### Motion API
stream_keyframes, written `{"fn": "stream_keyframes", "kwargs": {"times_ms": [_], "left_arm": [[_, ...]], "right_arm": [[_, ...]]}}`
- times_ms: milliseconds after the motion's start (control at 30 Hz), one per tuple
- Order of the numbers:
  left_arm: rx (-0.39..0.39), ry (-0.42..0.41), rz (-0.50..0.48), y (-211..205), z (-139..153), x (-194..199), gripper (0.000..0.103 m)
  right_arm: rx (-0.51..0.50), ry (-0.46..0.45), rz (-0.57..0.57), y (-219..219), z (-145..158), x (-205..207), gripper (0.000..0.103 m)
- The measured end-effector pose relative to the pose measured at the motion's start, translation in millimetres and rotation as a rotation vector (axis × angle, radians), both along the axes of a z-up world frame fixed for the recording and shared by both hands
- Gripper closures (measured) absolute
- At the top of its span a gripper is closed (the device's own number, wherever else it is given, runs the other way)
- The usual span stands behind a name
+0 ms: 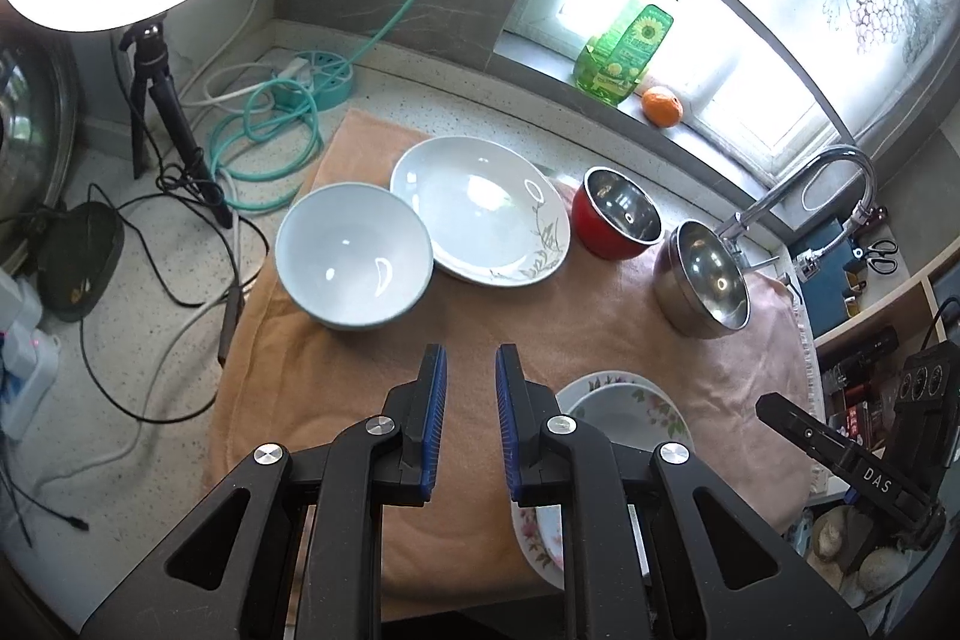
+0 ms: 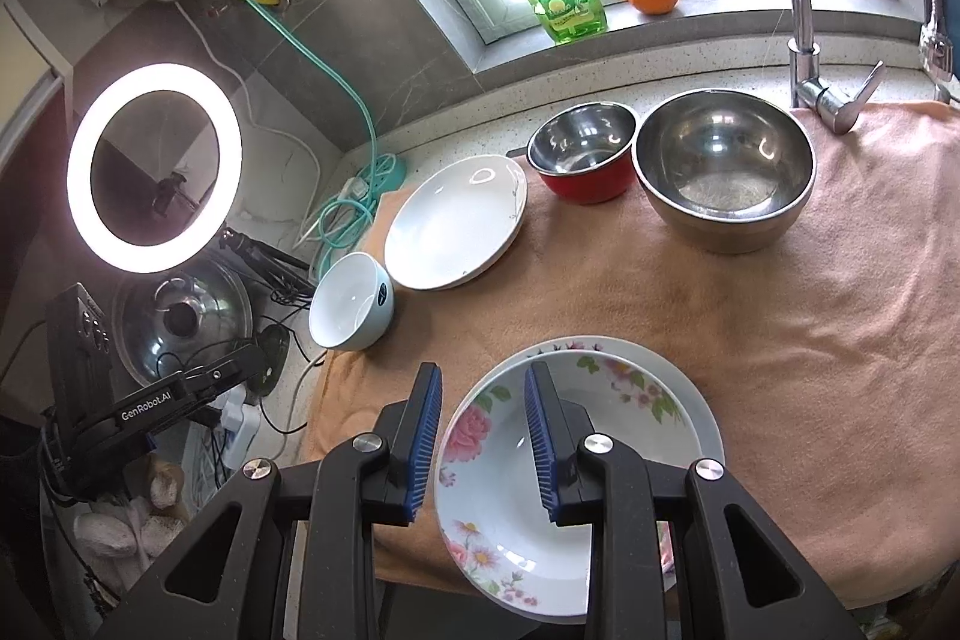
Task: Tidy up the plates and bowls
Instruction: 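Move both grippers to the rim of the white leaf-pattern plate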
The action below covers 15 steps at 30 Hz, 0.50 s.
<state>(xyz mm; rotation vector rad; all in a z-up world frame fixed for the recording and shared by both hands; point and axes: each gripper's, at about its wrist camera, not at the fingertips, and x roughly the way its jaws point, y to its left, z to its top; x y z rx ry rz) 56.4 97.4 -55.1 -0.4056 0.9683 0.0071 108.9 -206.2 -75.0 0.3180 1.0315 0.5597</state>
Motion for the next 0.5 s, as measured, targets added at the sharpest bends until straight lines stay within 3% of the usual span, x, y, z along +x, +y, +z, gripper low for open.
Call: {"fn": "stream_keyframes", "kwargs": {"times_ms": [500], "left_arm": [[0.050,0.046,-0.170,40.5,-19.6,115.2,0.090]], "right_arm": [[0.052,0.053,-0.126,42.4,2.4,49.7,0.077]]}}
